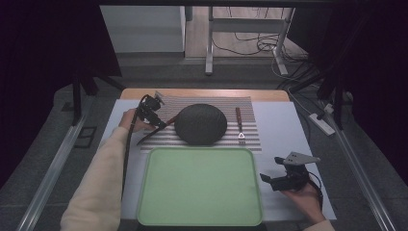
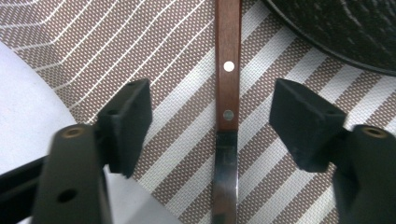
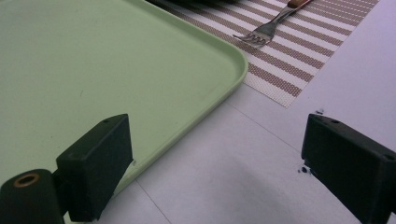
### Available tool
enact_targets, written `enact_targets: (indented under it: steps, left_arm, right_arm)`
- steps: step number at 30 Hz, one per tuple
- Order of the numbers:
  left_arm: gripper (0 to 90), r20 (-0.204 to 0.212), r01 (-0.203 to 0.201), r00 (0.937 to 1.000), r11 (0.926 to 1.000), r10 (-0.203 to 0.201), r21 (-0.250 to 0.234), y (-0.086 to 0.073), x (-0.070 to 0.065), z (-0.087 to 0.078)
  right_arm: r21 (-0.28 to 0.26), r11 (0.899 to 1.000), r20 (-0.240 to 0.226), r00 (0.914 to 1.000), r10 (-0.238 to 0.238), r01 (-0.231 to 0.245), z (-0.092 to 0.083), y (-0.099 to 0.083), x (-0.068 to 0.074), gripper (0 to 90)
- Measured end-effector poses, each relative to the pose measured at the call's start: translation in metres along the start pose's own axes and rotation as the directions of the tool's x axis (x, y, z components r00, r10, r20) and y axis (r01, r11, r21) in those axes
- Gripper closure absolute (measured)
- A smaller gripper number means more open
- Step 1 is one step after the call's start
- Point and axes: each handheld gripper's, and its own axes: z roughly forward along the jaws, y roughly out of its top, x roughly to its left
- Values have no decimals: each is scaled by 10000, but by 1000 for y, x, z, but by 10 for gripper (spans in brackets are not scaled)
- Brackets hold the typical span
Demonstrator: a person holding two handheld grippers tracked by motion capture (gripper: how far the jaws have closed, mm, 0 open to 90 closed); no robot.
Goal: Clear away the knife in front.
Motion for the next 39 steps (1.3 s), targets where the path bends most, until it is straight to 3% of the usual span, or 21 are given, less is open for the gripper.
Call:
enact_targets:
  steps: [4,12,18,22,25,27,39]
  left_arm:
    - [380,237,-136,9996,9995,129,298,1,-2,4]
    - [467,291,-365,9990,9955,341,870,3,-5,10]
    - [582,408,-365,9986,9948,327,947,2,-3,13]
    - [705,377,-508,9982,9932,470,1046,6,-5,13]
    - [712,439,-488,9981,9919,439,1172,8,-5,14]
    - [762,304,-438,9987,9914,404,1237,9,-5,14]
    - [774,134,-445,9990,9904,432,1307,10,-7,13]
  right_arm:
    - [29,10000,2,10000,4,-4,0,0,0,85]
    - [63,10000,1,10000,16,-16,1,0,0,85]
    - [84,10000,-12,10000,35,-35,1,0,0,85]
    - [124,9999,-1,10000,33,-33,1,0,0,85]
    - [123,9999,-1,10000,37,-37,1,0,0,85]
    - [128,9999,-16,10000,37,-37,1,0,0,85]
    - [130,9999,-28,10000,30,-30,1,0,0,85]
